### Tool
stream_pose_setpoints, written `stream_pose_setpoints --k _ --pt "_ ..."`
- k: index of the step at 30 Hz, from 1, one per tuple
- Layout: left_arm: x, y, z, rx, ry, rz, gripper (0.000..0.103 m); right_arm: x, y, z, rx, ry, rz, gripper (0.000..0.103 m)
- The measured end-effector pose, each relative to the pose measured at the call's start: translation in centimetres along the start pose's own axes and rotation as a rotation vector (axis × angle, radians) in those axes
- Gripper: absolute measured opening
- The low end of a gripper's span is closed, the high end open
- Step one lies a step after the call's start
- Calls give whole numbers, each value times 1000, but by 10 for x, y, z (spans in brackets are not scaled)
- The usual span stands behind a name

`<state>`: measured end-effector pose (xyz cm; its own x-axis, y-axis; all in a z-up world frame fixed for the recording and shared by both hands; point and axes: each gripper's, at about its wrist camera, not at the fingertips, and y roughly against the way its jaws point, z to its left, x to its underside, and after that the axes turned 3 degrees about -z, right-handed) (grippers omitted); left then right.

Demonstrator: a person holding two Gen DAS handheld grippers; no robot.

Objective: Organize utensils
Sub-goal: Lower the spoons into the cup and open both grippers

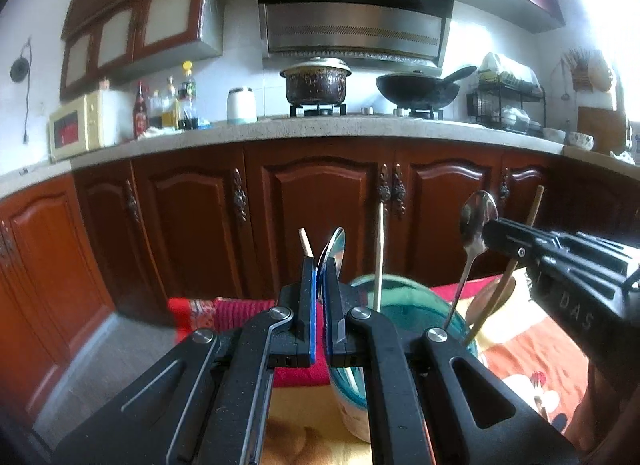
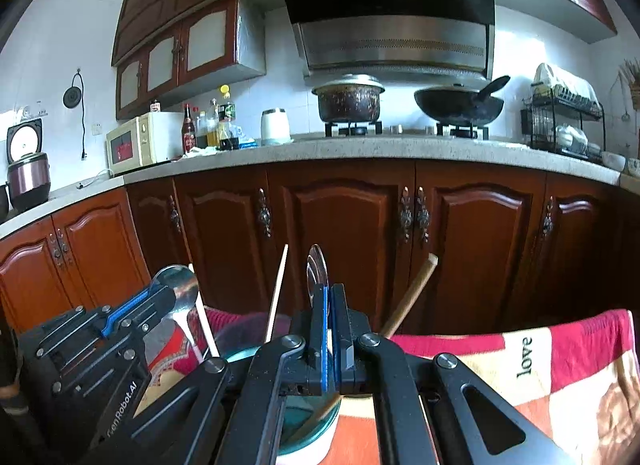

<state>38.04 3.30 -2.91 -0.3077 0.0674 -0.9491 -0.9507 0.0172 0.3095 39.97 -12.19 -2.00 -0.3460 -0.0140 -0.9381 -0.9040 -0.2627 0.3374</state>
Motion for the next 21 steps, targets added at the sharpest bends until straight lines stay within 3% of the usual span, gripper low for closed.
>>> stream_pose_setpoints --k 16,21 --pt "22 -11 10 82 115 138 3 19 -1 3 -5 -12 58 1" --pt "25 -12 17 76 155 170 3 19 -2 -1 -22 -34 86 1"
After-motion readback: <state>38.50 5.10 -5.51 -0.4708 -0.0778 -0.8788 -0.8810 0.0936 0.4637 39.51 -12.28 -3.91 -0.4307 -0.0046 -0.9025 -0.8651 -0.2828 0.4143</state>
